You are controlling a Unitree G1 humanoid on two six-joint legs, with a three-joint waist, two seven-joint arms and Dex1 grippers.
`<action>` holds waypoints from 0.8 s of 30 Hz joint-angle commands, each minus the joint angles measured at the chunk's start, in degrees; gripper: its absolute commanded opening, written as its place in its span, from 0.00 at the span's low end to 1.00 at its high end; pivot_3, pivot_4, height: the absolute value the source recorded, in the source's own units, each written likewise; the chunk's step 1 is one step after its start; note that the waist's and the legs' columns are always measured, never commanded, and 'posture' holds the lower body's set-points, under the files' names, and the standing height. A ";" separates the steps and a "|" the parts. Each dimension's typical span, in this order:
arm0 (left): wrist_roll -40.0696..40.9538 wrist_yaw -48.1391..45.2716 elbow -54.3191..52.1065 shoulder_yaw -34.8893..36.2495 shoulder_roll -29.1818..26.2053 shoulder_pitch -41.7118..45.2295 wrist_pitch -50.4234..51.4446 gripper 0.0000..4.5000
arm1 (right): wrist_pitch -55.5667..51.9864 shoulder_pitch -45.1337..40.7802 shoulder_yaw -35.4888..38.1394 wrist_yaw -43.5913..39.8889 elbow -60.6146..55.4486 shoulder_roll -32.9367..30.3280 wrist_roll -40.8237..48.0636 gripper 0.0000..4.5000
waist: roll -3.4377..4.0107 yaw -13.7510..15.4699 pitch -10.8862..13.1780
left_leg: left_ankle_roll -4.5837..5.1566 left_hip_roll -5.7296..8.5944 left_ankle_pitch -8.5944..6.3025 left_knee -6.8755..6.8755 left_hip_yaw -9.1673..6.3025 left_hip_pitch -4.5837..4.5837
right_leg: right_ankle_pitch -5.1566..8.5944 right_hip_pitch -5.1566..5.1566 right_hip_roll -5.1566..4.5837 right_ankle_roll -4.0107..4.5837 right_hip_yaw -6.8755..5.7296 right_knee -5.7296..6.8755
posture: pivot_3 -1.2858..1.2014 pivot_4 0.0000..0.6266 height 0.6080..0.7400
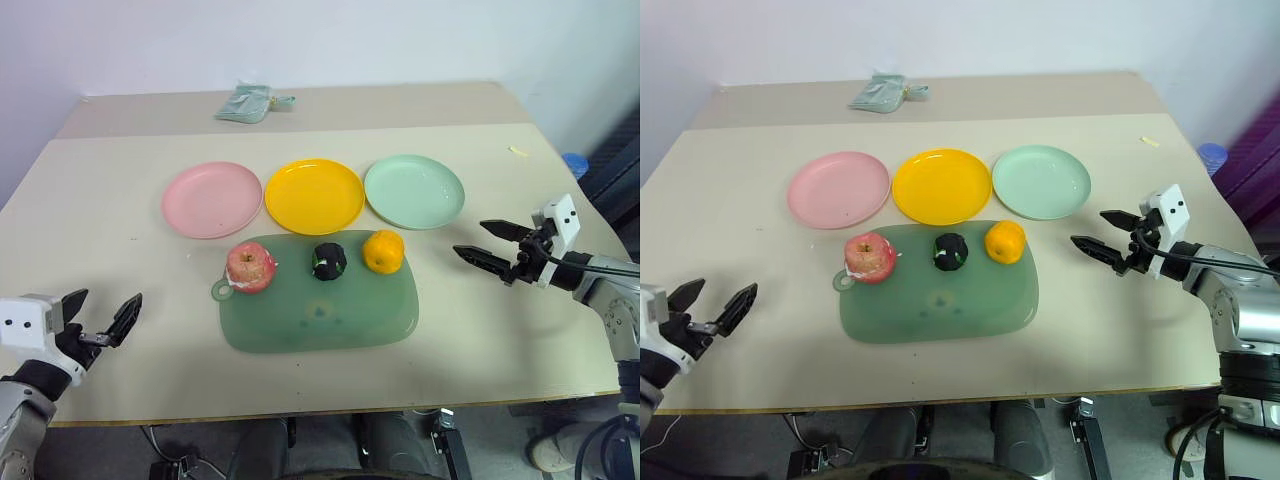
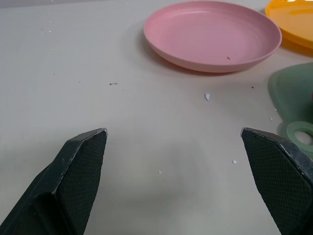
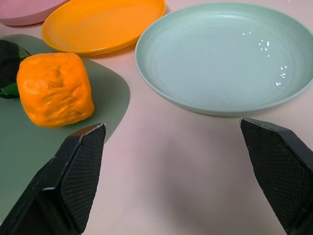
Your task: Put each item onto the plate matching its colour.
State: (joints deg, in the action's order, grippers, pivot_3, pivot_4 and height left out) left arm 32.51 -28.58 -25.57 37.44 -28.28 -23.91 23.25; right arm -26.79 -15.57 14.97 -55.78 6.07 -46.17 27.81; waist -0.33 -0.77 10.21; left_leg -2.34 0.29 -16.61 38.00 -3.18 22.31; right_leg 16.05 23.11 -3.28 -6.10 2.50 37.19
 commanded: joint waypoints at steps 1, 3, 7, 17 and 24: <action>0.09 0.44 -1.24 0.47 -0.37 0.27 -0.34 1.00 | 1.20 -0.93 1.19 -0.14 -1.20 -0.34 0.28 0.99 | 0.00 0.01 0.00 | 0.00 0.00 0.00 0.00 0.00 0.00 | 0.00 0.00 0.00 0.00 0.00 0.00 | 0.52 0.24 1.00; 0.14 1.02 -1.82 -0.16 0.12 0.45 -0.18 1.00 | 1.89 -0.85 1.19 0.00 -0.75 -0.05 0.02 0.99 | 0.00 0.03 0.00 | 0.00 0.00 0.00 0.00 0.00 0.00 | 0.00 0.00 0.00 0.00 0.00 0.00 | 0.52 0.24 1.00; 0.34 1.72 -2.19 -0.74 0.17 0.94 0.07 1.00 | 3.23 -0.98 1.30 0.98 -0.05 0.64 -0.38 0.99 | 0.00 0.04 0.00 | 0.00 0.00 0.00 0.00 -0.01 0.00 | 0.00 0.00 0.00 0.00 0.00 0.00 | 0.52 0.24 1.00; 2.21 1.85 0.48 -2.31 -1.27 7.68 1.38 1.00 | 3.76 0.96 2.87 5.19 -4.07 2.43 0.40 0.99 | 0.00 0.21 0.00 | 0.00 0.02 0.00 0.01 -0.01 0.00 | 0.00 -0.01 -0.01 -0.01 0.00 0.01 | 0.52 0.24 1.00; 6.81 -5.15 5.34 -5.30 -6.63 16.58 4.96 1.00 | -1.89 8.58 4.63 4.76 -17.21 2.27 6.57 0.99 | 0.01 0.10 0.00 | 0.00 0.01 0.00 0.00 -0.05 0.02 | 0.00 0.00 0.04 -0.01 -0.01 0.02 | 0.52 0.24 1.00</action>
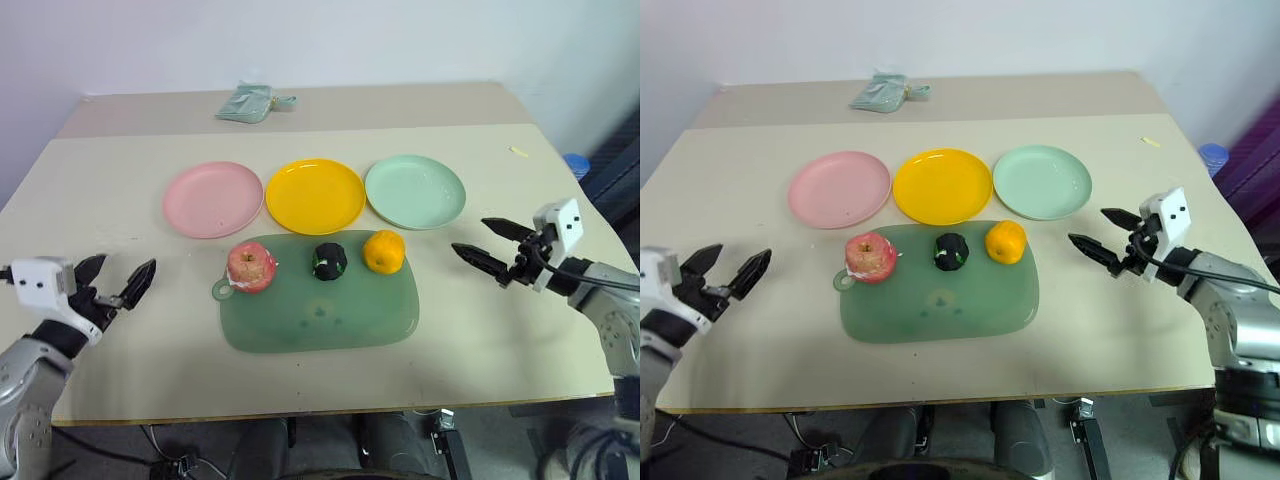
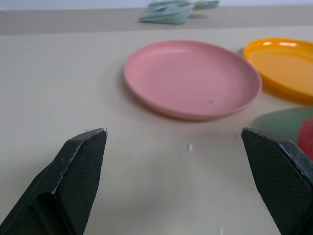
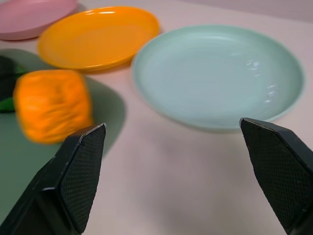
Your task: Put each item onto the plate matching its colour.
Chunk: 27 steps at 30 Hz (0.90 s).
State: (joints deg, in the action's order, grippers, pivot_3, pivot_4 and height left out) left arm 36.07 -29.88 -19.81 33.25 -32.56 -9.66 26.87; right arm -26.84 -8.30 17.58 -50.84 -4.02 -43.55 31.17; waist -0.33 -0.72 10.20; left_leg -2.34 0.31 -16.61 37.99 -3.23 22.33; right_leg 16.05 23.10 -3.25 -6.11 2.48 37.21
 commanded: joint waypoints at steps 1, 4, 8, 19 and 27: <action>4.57 -5.58 -0.05 -2.28 -3.19 4.24 2.26 1.00 | -2.71 2.40 2.31 -0.24 -9.40 -0.64 4.15 0.99 | 0.01 0.03 0.00 | 0.00 0.00 0.00 0.00 -0.02 0.00 | 0.00 0.00 0.00 0.00 0.00 0.01 | 0.52 0.24 1.00; 6.46 -10.64 -0.41 -8.03 -6.00 9.55 5.23 1.00 | -4.88 5.87 2.57 -0.98 -15.58 -1.79 5.93 0.99 | 0.00 0.19 0.00 | 0.00 0.00 0.00 0.01 -0.07 0.00 | 0.00 -0.01 0.02 0.00 -0.04 0.02 | 0.52 0.24 1.00; 3.50 -14.85 -0.28 -17.24 -9.43 15.77 6.85 1.00 | -5.88 8.95 1.55 -0.92 -21.93 -1.33 7.50 0.99 | 0.00 -0.03 0.00 | 0.00 0.02 0.00 0.02 -0.05 0.00 | 0.00 -0.02 0.01 -0.01 -0.02 0.00 | 0.52 0.24 1.00; -10.19 -21.23 6.78 -32.26 -12.82 21.85 1.93 1.00 | -7.38 14.44 -6.01 4.93 -33.47 2.13 7.45 0.99 | 0.01 -0.01 0.01 | 0.00 0.02 0.00 0.00 -0.04 0.00 | 0.00 0.02 0.15 0.00 0.03 0.01 | 0.52 0.24 1.00; -9.23 -20.17 9.48 -29.15 -9.22 23.55 0.54 0.74 | -7.02 12.53 -8.85 6.71 -34.10 2.77 7.79 1.00 | 0.00 0.07 0.00 | 0.00 -0.03 0.00 0.02 -0.08 0.00 | 0.00 0.00 0.11 0.00 0.01 0.02 | 0.52 0.24 1.00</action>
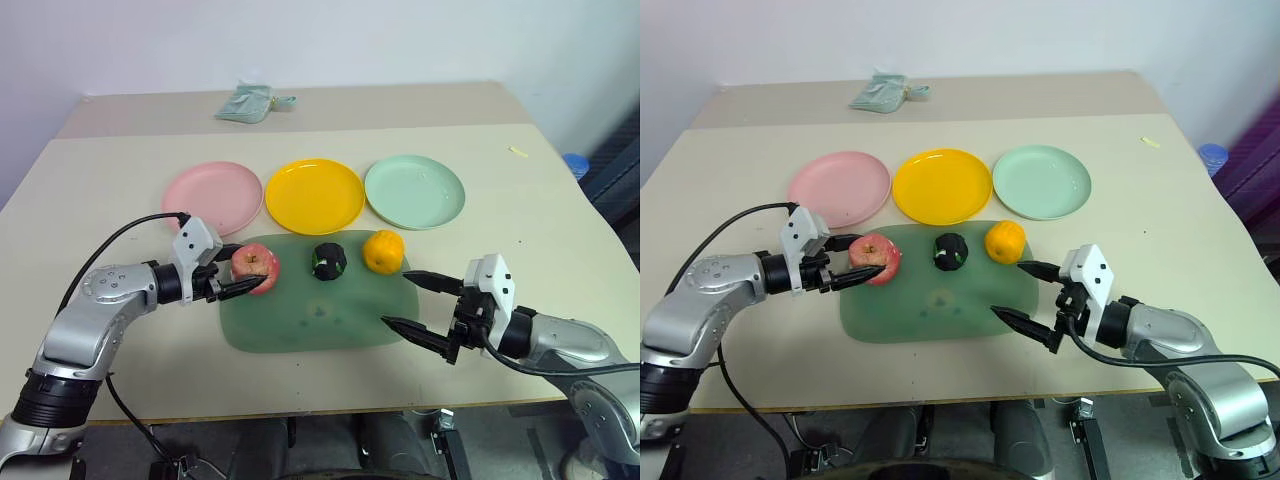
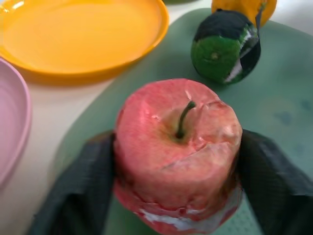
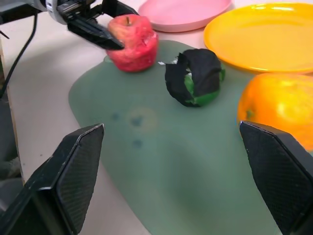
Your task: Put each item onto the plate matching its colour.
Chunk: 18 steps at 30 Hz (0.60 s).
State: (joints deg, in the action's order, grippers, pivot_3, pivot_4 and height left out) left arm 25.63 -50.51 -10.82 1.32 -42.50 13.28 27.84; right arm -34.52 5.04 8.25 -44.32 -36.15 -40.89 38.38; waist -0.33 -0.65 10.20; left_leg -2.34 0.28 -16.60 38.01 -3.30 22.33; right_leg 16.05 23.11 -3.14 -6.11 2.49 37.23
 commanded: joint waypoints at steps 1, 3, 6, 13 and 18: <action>2.66 1.49 1.42 5.02 1.73 1.67 -0.17 0.74 | 0.85 -0.99 0.52 -0.12 -1.72 -0.11 0.60 1.00 | 0.00 -0.01 0.00 | 0.00 0.00 0.00 0.00 0.00 0.00 | 0.00 0.00 0.00 0.00 0.00 0.00 | 0.52 0.24 1.00; 3.16 6.02 5.37 9.12 3.78 5.43 -0.78 0.74 | 1.22 -1.60 0.71 -0.82 -0.97 -0.48 0.60 1.00 | -0.03 0.13 0.02 | 0.00 0.00 0.00 0.01 -0.03 0.00 | 0.00 0.00 0.00 0.00 -0.02 0.01 | 0.52 0.24 1.00; -2.58 14.08 13.97 9.87 5.21 12.06 -2.86 0.74 | 1.69 -2.78 0.67 -1.33 0.18 -0.30 0.52 1.00 | -0.15 0.11 0.02 | 0.00 0.08 0.01 0.13 -0.12 0.05 | -0.01 -0.01 0.03 -0.01 -0.11 0.05 | 0.52 0.24 1.00; -10.68 23.81 32.53 7.34 9.67 24.32 -3.33 0.74 | 3.14 -6.33 -1.44 -0.77 2.80 1.23 -0.95 1.00 | -0.16 0.01 0.01 | 0.02 0.21 0.00 0.10 -0.09 0.05 | -0.01 0.01 0.00 -0.02 -0.08 0.03 | 0.52 0.24 1.00; -11.88 24.00 35.04 7.61 11.01 26.70 -5.84 0.99 | 0.73 -11.64 -3.65 2.53 3.97 3.36 -1.16 1.00 | -0.19 -0.11 0.02 | 0.00 0.20 0.00 0.11 -0.10 0.09 | -0.01 0.07 0.00 -0.02 -0.08 0.06 | 0.52 0.24 1.00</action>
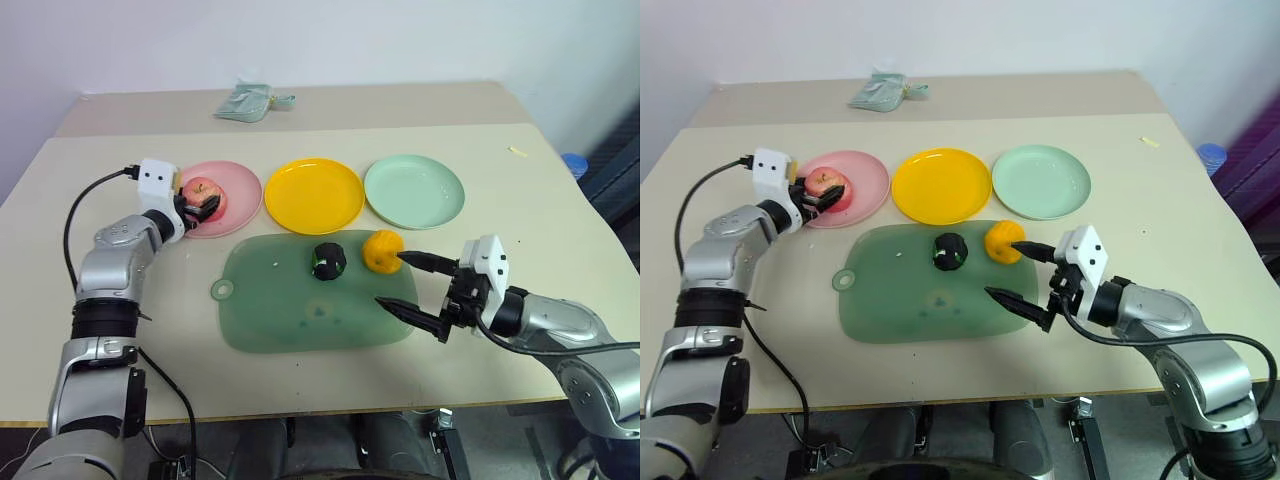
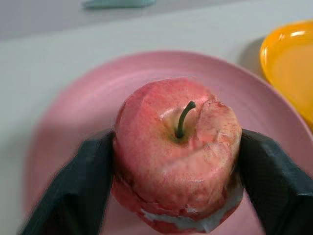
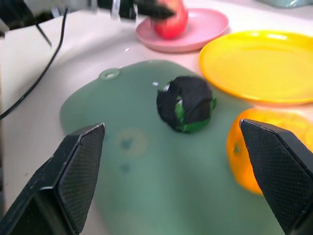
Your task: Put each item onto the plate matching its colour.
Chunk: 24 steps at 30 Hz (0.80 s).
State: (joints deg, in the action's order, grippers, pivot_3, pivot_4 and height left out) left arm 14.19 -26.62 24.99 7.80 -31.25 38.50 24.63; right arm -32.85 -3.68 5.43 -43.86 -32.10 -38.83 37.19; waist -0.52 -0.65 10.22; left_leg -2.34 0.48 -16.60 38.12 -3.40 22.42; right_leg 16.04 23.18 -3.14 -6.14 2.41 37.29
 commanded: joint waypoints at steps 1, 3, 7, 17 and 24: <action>0.06 -0.07 -1.48 1.76 -0.10 1.41 -3.36 0.99 | -1.64 -4.57 -1.78 3.33 0.04 1.93 -0.43 1.00 | 0.00 -0.16 0.00 | 0.00 -0.01 0.00 0.00 0.00 0.00 | 0.00 0.01 0.00 0.00 0.01 0.00 | 0.52 0.24 1.00; 1.14 0.22 -2.99 3.29 -0.11 1.06 -3.93 0.99 | -2.32 -7.39 -4.05 5.20 -0.07 2.88 -2.26 1.00 | 0.00 -0.19 0.00 | 0.00 -0.02 0.00 -0.01 0.02 -0.01 | 0.00 0.04 -0.01 0.00 0.03 0.02 | 0.52 0.24 1.00; 2.11 -0.29 -9.90 6.80 -1.94 -3.06 -7.26 0.99 | -2.43 -15.31 -12.51 9.43 1.85 6.12 -10.02 1.00 | 0.00 -0.57 0.00 | -0.02 -0.07 0.01 -0.05 0.07 0.03 | 0.00 0.18 -0.01 0.01 0.07 0.06 | 0.52 0.24 1.00; 6.66 -6.18 -31.37 10.68 -5.79 -19.80 -5.27 0.99 | -7.40 -24.20 -23.88 12.80 8.03 12.64 -19.18 1.00 | -0.07 0.18 -0.04 | -0.09 -0.04 0.05 -0.06 0.04 0.07 | 0.00 0.17 -0.28 0.01 0.00 0.11 | 0.52 0.24 1.00; 14.24 -18.33 -47.31 8.88 -8.79 -36.96 -2.14 0.99 | -9.73 -26.39 -26.98 13.68 13.32 14.51 -24.01 1.00 | -0.05 -0.52 -0.03 | -0.09 -0.10 0.05 -0.15 0.07 0.06 | 0.01 0.23 -0.27 0.02 0.01 0.09 | 0.52 0.24 1.00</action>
State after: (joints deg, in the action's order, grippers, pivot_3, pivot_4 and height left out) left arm 26.67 -42.45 -18.23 16.51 -38.77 3.02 22.28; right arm -42.39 -28.64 -21.34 -30.26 -18.11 -25.17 13.83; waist -0.57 -1.17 10.19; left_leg -2.42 0.37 -16.55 37.96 -3.33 22.48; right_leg 16.05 23.41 -3.40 -6.11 2.43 37.38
